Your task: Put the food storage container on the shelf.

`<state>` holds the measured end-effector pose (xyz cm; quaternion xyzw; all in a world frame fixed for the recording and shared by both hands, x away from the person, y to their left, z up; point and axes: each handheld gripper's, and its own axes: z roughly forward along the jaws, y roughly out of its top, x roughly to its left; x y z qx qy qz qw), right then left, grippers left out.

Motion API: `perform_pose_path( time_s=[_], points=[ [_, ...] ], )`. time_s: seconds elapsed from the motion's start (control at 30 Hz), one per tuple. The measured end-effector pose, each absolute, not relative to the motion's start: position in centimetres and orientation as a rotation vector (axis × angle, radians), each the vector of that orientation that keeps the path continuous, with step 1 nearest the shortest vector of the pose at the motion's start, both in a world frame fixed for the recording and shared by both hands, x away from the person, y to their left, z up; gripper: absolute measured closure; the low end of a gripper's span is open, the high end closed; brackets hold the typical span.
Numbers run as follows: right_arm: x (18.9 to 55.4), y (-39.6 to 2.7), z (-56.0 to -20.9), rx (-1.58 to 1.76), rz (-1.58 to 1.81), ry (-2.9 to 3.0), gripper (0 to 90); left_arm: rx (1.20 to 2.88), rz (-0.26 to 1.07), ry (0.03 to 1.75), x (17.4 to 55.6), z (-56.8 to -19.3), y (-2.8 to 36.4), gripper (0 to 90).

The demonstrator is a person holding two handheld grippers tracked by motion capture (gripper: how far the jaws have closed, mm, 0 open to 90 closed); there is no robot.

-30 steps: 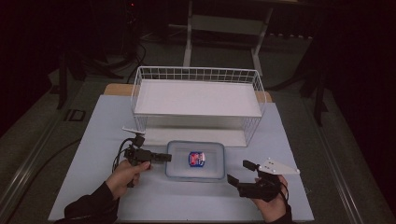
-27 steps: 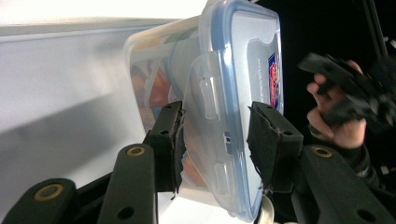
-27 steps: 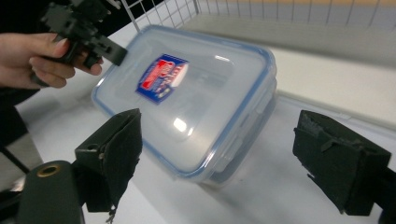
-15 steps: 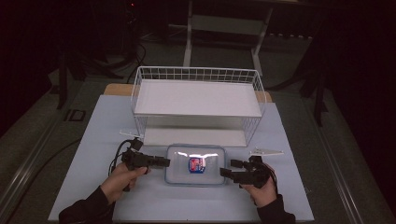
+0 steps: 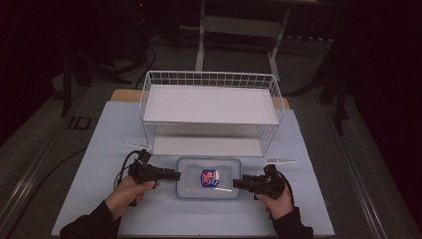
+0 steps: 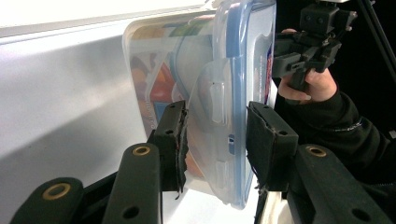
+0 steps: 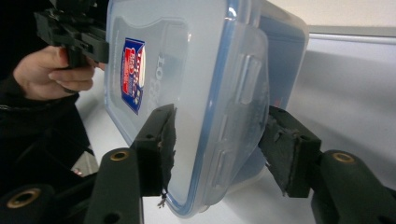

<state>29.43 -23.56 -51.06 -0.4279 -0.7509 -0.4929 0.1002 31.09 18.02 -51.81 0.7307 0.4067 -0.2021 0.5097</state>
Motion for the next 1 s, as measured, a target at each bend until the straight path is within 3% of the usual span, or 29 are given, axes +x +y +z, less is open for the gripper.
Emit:
perform_pose_path(
  time_s=[0.27, 1.0],
  points=[
    [29.3, -24.1, -51.0, -1.273, -1.449, -2.154, 51.3, 1.777, -0.442, 0.962, 30.3, -51.6, 17.9, 59.0],
    [30.0, -24.2, -48.9, -1.213, -1.521, -2.232, 52.0, 1.769, -0.295, 0.922, 30.7, -49.2, 17.4, 58.5]
  ],
)
